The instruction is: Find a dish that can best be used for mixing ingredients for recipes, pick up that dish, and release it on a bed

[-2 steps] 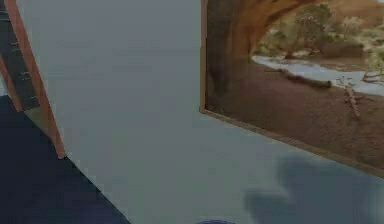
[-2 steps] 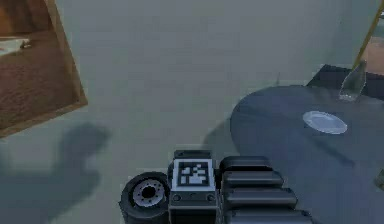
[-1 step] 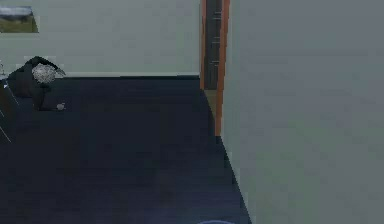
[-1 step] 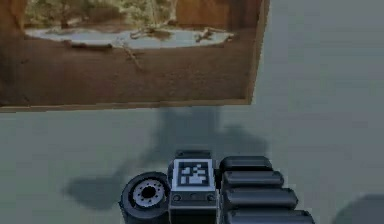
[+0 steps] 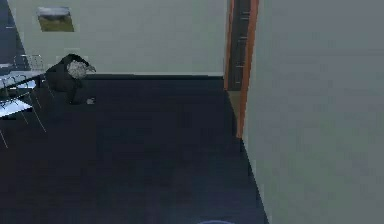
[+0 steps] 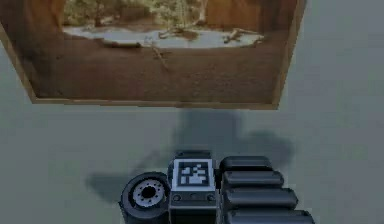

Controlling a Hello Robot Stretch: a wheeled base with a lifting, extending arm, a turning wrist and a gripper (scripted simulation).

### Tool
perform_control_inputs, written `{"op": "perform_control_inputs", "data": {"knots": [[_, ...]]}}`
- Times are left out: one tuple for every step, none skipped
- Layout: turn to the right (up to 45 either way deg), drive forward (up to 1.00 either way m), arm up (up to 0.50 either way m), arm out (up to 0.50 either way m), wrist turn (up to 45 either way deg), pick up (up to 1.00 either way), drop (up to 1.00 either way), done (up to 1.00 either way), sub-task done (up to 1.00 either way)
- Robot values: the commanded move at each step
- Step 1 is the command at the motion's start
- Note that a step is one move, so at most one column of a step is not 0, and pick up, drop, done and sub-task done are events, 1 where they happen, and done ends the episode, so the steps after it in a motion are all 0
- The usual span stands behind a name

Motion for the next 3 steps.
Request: {"op": "perform_control_inputs", "data": {"knots": [[0.0,1.0,0.0,0.0,0.0,0.0,0.0,0.0,0.0],[0.0,1.0,0.0,0.0,0.0,0.0,0.0,0.0,0.0],[0.0,0.6,0.0,0.0,0.0,0.0,0.0,0.0,0.0]]}}
